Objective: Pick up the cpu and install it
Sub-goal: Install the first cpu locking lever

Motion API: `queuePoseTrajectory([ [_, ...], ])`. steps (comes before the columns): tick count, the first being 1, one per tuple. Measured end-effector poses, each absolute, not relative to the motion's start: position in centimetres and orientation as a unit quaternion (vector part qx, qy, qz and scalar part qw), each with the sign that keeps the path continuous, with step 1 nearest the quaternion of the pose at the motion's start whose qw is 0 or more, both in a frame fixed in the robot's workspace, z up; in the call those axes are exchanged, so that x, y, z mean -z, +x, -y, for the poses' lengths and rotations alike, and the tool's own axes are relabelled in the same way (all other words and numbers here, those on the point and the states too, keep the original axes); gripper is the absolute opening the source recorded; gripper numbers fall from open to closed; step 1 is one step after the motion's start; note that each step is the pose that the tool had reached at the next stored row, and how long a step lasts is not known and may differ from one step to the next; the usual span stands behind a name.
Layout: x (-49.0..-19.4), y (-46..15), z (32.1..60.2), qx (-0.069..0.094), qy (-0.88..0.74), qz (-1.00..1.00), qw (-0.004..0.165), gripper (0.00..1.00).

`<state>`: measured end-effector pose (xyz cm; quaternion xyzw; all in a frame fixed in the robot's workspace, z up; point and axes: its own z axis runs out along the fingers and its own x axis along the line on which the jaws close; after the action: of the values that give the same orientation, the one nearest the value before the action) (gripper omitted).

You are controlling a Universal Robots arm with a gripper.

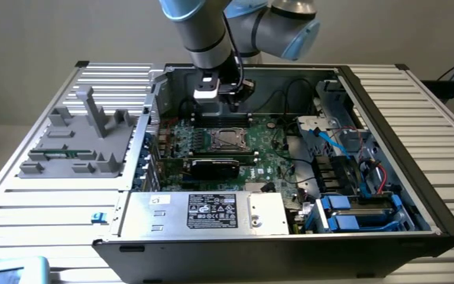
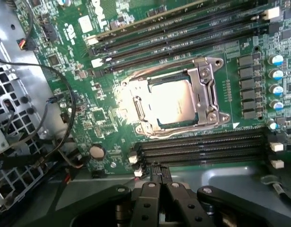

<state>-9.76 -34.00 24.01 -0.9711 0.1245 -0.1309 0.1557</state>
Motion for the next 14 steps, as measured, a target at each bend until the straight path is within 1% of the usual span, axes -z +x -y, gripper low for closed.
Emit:
queuePoseTrajectory([
  [3,-24.04,-9.89,34.00,0.117,-0.973,-0.127,0.153,0.11],
  [5,-24.03,-9.98,34.00,0.105,-0.975,-0.128,0.150,0.11],
  [7,-24.04,-10.05,34.00,0.097,-0.976,-0.129,0.144,0.11],
  [14,-24.29,-10.07,34.00,0.087,-0.980,-0.129,0.123,0.11],
])
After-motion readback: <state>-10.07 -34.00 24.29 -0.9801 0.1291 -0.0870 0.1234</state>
